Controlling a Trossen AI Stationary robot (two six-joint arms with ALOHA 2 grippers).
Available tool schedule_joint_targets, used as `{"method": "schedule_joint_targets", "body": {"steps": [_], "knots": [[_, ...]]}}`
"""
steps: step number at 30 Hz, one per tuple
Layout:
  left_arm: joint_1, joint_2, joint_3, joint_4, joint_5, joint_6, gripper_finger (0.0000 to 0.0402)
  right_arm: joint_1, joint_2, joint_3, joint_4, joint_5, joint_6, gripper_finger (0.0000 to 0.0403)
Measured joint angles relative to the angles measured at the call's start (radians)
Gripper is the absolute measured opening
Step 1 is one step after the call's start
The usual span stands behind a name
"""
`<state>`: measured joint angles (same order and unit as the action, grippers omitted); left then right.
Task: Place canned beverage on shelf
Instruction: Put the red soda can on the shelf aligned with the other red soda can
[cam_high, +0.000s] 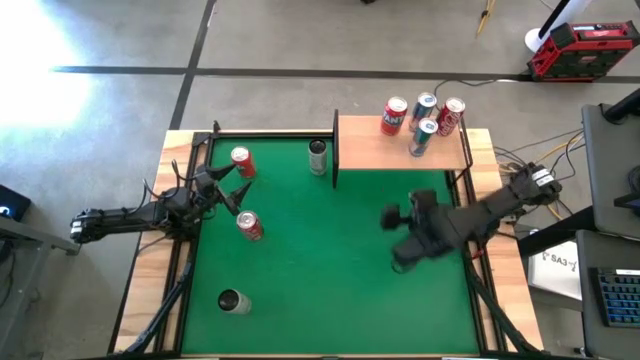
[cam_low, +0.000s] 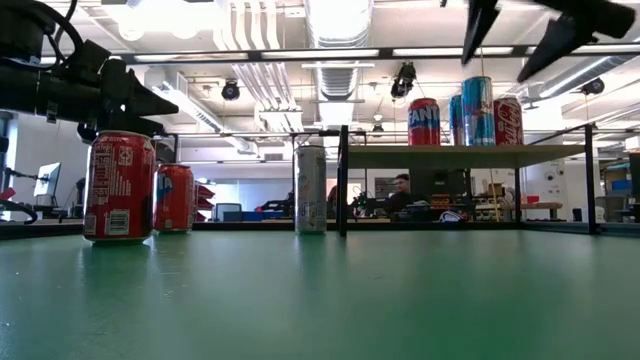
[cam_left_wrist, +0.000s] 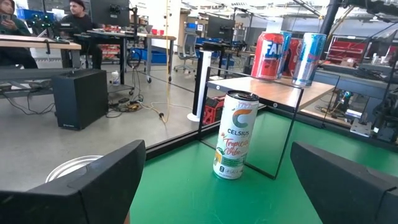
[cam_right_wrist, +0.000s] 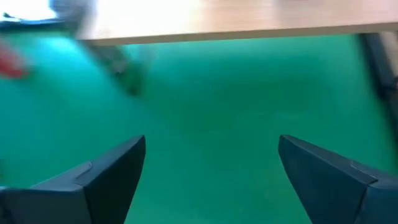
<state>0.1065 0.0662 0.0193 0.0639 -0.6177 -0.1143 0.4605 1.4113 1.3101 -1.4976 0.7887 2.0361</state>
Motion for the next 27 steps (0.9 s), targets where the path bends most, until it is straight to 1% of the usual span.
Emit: {"method": "schedule_joint_targets", "body": {"steps": [3, 5, 7, 9, 11, 13, 15, 17, 19, 21, 22, 24, 25, 27], "knots": [[0.0, 0.0, 0.0, 0.0, 0.0, 0.0, 0.0386, 0.146, 0.0, -0.044, 0.068, 0.159, 0.055, 0.0359], [0.0, 0.0, 0.0, 0.0, 0.0, 0.0, 0.0386, 0.223, 0.0, -0.091, 0.118, 0.271, 0.07, 0.0359], [0.0, 0.0, 0.0, 0.0, 0.0, 0.0, 0.0386, 0.277, 0.0, -0.144, 0.172, 0.361, 0.069, 0.0359], [0.0, 0.0, 0.0, 0.0, 0.0, 0.0, 0.0386, 0.31, 0.0, -0.2, 0.266, 0.423, 0.032, 0.0359], [0.0, 0.0, 0.0, 0.0, 0.0, 0.0, 0.0386, 0.327, 0.0, -0.257, 0.413, 0.474, -0.054, 0.0359], [0.0, 0.0, 0.0, 0.0, 0.0, 0.0, 0.0386, 0.333, 0.0, -0.313, 0.587, 0.523, -0.178, 0.0359], [0.0, 0.0, 0.0, 0.0, 0.0, 0.0, 0.0386, 0.332, 0.0, -0.363, 0.78, 0.57, -0.335, 0.0359], [0.0, 0.0, 0.0, 0.0, 0.0, 0.0, 0.0386, 0.316, 0.0, -0.401, 0.987, 0.598, -0.534, 0.0359], [0.0, 0.0, 0.0, 0.0, 0.0, 0.0, 0.0386, 0.285, 0.0, -0.429, 1.203, 0.596, -0.754, 0.0359], [0.0, 0.0, 0.0, 0.0, 0.0, 0.0, 0.0386, 0.236, 0.0, -0.45, 1.413, 0.533, -0.982, 0.0359], [0.0, 0.0, 0.0, 0.0, 0.0, 0.0, 0.0386, 0.206, 0.0, -0.457, 1.507, 0.468, -1.08, 0.0359], [0.0, 0.0, 0.0, 0.0, 0.0, 0.0, 0.0386, 0.131, 0.0, -0.466, 1.625, 0.305, -1.212, 0.0359], [0.0, 0.0, 0.0, 0.0, 0.0, 0.0, 0.0386, 0.091, 0.0, -0.466, 1.652, 0.232, -1.243, 0.0359], [0.0, 0.0, 0.0, 0.0, 0.0, 0.0, 0.0386, 0.012, 0.0, -0.466, 1.664, 0.125, -1.265, 0.0359]]}}
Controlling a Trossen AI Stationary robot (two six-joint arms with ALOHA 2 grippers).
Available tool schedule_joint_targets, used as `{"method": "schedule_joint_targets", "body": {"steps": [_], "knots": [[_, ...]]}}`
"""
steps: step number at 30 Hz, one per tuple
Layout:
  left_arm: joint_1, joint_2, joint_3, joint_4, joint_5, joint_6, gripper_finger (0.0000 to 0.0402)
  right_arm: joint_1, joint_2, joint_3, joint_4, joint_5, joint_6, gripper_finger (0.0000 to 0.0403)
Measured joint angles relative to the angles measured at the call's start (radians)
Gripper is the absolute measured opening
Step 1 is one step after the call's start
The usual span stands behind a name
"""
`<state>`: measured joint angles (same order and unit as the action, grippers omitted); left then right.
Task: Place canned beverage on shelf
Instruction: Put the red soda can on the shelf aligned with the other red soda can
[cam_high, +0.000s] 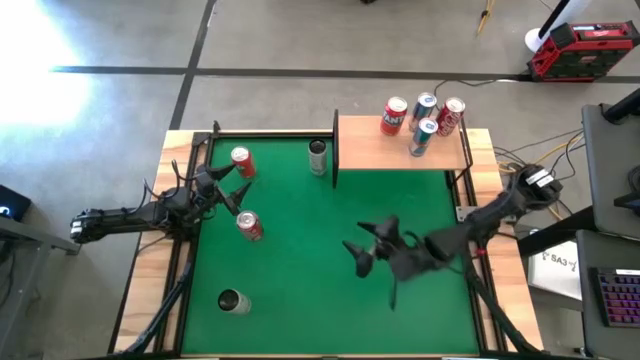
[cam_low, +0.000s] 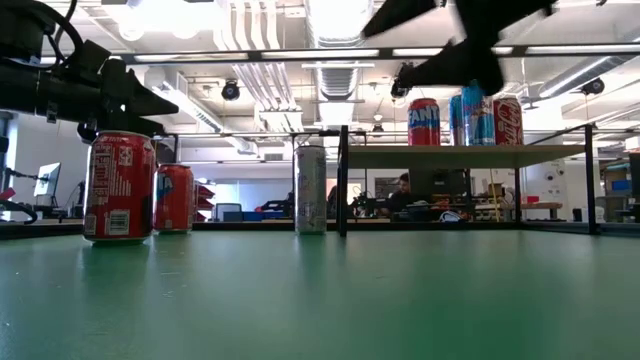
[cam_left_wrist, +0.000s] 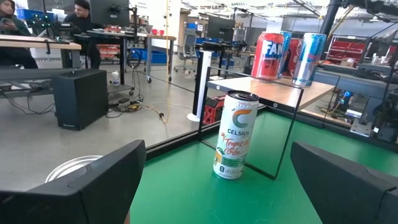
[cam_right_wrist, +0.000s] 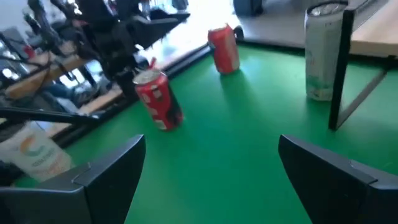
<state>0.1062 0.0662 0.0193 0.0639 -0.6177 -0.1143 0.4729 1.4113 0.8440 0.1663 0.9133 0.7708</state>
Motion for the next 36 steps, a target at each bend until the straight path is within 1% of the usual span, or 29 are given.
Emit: {"method": "schedule_joint_targets", "body": {"steps": [4, 6, 8, 12, 14, 18, 22, 24, 27, 29, 31, 34, 36], "knots": [[0.0, 0.0, 0.0, 0.0, 0.0, 0.0, 0.0386, -0.126, 0.002, 0.0, -0.005, -0.21, -0.017, 0.0359], [0.0, 0.0, 0.0, 0.0, 0.0, 0.0, 0.0386, -0.159, 0.005, 0.0, -0.003, -0.272, -0.019, 0.0359], [0.0, 0.0, 0.0, 0.0, 0.0, 0.0, 0.0386, -0.178, 0.005, -0.001, -0.004, -0.282, -0.06, 0.0359], [0.0, 0.0, 0.0, 0.0, 0.0, 0.0, 0.0386, -0.191, -0.004, -0.001, -0.006, -0.277, -0.25, 0.0359], [0.0, 0.0, 0.0, 0.0, 0.0, 0.0, 0.0386, -0.19, -0.023, -0.001, -0.005, -0.262, -0.288, 0.0359], [0.0, 0.0, 0.0, 0.001, 0.0, 0.0, 0.0386, -0.198, -0.071, -0.001, 0.001, -0.267, -0.297, 0.0359], [0.0, 0.0, 0.0, 0.001, 0.0, 0.0, 0.0386, -0.221, -0.163, -0.026, -0.051, -0.275, -0.428, 0.0359], [0.0, 0.0, 0.0, 0.001, 0.0, 0.0, 0.0386, -0.232, -0.24, -0.068, -0.049, -0.297, -0.469, 0.0359], [0.0, 0.0, 0.0, 0.001, 0.0, 0.0, 0.0386, -0.236, -0.366, -0.17, -0.035, -0.309, -0.476, 0.0359], [0.0, 0.0, 0.0, 0.001, 0.0, 0.0, 0.0386, -0.236, -0.45, -0.264, 0.012, -0.309, -0.476, 0.0359], [0.0, 0.0, 0.0, 0.001, 0.0, 0.0, 0.0386, -0.236, -0.515, -0.373, 0.102, -0.309, -0.466, 0.0359], [0.0, 0.0, 0.0, 0.001, 0.0, 0.0, 0.0386, -0.236, -0.564, -0.522, 0.234, -0.311, -0.34, 0.0359], [0.0, 0.0, 0.0, 0.001, 0.0, 0.0, 0.0386, -0.239, -0.596, -0.588, 0.254, -0.303, -0.242, 0.0359]]}}
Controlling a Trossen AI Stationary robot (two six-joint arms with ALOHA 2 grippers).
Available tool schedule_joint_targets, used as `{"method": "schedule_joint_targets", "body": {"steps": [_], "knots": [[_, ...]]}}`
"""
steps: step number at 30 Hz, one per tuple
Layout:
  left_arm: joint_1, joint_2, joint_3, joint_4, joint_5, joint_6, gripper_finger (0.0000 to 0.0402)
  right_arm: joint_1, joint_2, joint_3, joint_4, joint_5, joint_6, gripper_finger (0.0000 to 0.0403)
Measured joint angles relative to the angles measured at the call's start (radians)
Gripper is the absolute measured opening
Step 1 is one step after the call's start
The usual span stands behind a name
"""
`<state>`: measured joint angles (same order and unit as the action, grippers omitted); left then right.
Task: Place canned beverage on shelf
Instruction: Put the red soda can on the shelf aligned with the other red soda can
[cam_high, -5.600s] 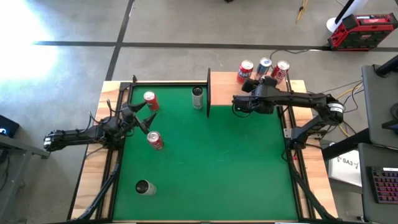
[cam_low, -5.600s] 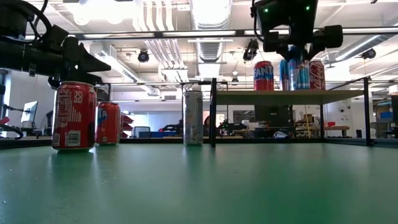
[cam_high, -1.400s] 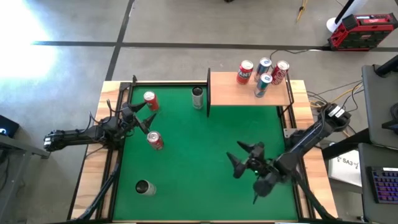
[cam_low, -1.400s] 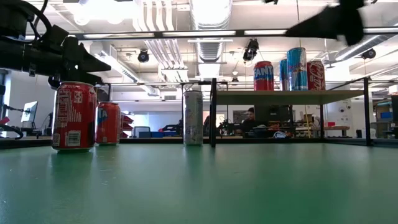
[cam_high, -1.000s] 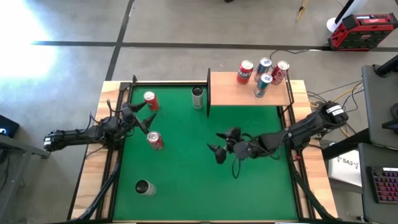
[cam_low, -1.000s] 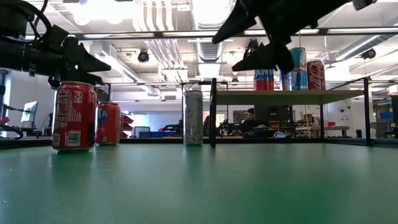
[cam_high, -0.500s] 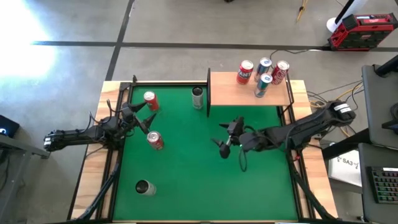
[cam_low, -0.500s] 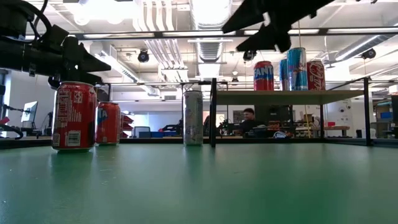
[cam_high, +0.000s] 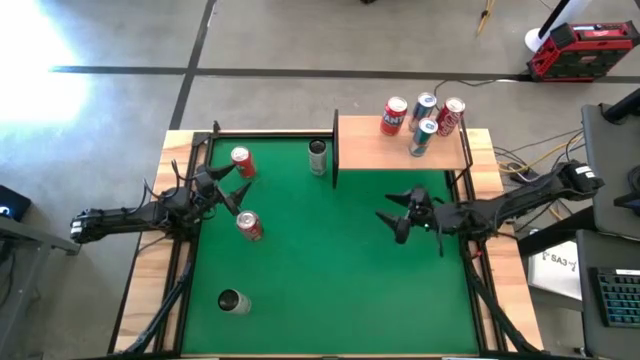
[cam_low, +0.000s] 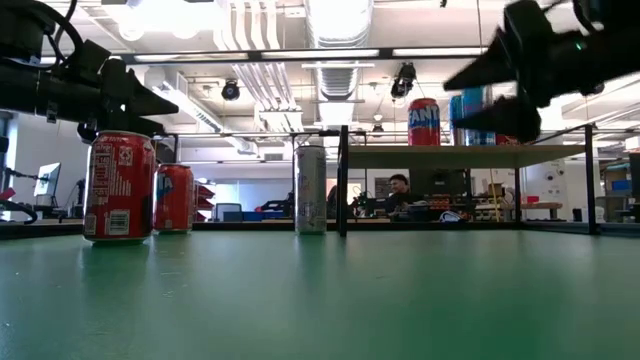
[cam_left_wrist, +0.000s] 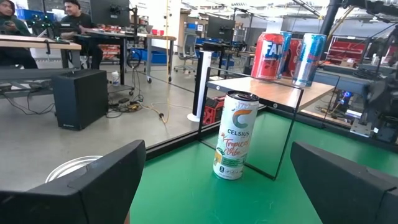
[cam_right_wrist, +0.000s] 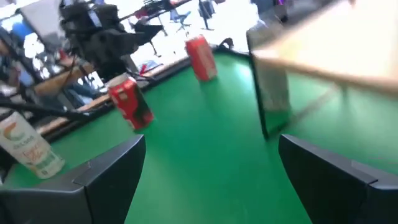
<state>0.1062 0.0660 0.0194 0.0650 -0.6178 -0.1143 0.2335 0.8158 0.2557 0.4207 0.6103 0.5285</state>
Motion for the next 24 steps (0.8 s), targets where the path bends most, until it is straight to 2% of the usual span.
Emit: {"method": "schedule_joint_targets", "body": {"steps": [4, 8, 12, 16, 24], "knots": [[0.0, 0.0, 0.0, 0.0, 0.0, 0.0, 0.0386, -0.001, -0.113, -0.082, -0.033, 0.021, 0.052, 0.0359], [0.0, 0.0, 0.0, 0.0, 0.0, 0.0, 0.0386, -0.001, -0.234, -0.133, -0.048, 0.023, 0.022, 0.0359], [0.0, 0.0, 0.0, 0.0, 0.0, 0.0, 0.0386, -0.001, -0.331, -0.18, -0.048, 0.036, -0.08, 0.0359], [0.0, 0.0, 0.0, 0.0, 0.0, 0.0, 0.0386, -0.001, -0.402, -0.236, -0.05, 0.037, -0.085, 0.0359], [0.0, 0.0, 0.0, 0.0, 0.0, 0.0, 0.0386, -0.013, -0.542, -0.243, -0.218, 0.038, -0.084, 0.0359]]}}
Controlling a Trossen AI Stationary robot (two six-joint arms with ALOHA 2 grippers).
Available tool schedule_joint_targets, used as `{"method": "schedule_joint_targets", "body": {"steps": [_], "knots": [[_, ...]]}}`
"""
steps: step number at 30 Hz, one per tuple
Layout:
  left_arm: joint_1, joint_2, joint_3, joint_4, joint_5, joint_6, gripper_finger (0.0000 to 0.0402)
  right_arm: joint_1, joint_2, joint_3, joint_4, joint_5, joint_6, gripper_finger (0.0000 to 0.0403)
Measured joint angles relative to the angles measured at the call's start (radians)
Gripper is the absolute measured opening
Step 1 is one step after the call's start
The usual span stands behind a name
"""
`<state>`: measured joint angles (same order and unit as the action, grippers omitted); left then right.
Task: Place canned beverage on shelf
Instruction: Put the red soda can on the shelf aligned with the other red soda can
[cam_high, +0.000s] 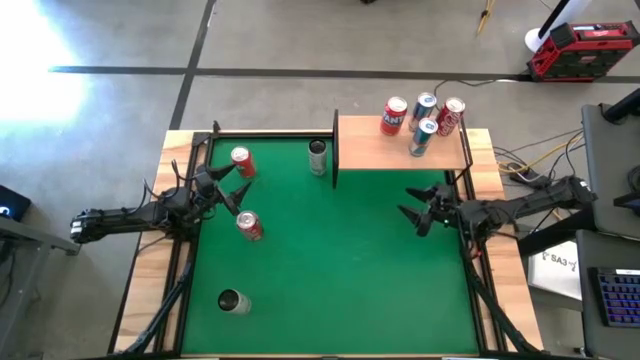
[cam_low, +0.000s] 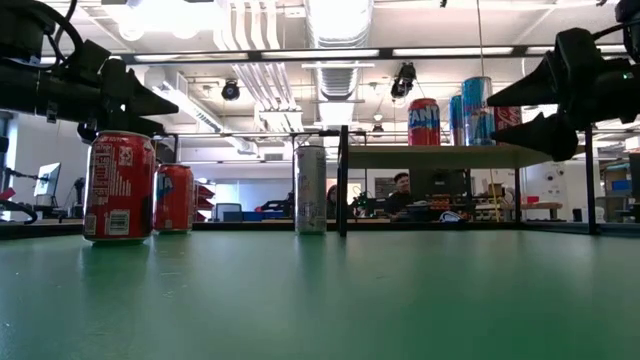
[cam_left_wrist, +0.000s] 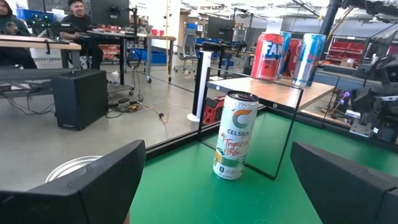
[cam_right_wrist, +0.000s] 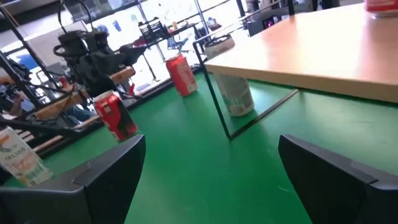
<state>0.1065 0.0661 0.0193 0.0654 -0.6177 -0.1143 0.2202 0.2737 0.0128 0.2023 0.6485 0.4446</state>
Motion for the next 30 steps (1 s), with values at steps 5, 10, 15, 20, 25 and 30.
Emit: {"method": "schedule_joint_targets", "body": {"steps": [5, 10, 15, 20, 25, 30], "knots": [[0.0, 0.0, 0.0, 0.0, 0.0, 0.0, 0.0386, -0.04, -0.097, 0.0, -0.111, -0.031, 0.0, 0.0359], [0.0, 0.0, 0.0, 0.0, 0.0, 0.0, 0.0386, -0.114, -0.162, -0.001, -0.131, -0.127, -0.054, 0.0359], [0.0, 0.0, 0.0, 0.0, 0.0, 0.0, 0.0386, -0.17, -0.228, -0.001, -0.139, -0.268, -0.23, 0.0359], [0.0, 0.0, 0.0, 0.0, 0.0, 0.0, 0.0386, -0.231, -0.273, -0.001, -0.155, -0.475, -0.334, 0.0359], [0.0, 0.0, 0.0, 0.0, 0.0, 0.0, 0.0386, -0.292, -0.273, -0.002, -0.174, -0.649, -0.351, 0.0359], [0.0, 0.0, 0.0, 0.0, 0.0, 0.0, 0.0386, -0.33, -0.273, -0.002, -0.16, -0.827, -0.297, 0.0359]]}}
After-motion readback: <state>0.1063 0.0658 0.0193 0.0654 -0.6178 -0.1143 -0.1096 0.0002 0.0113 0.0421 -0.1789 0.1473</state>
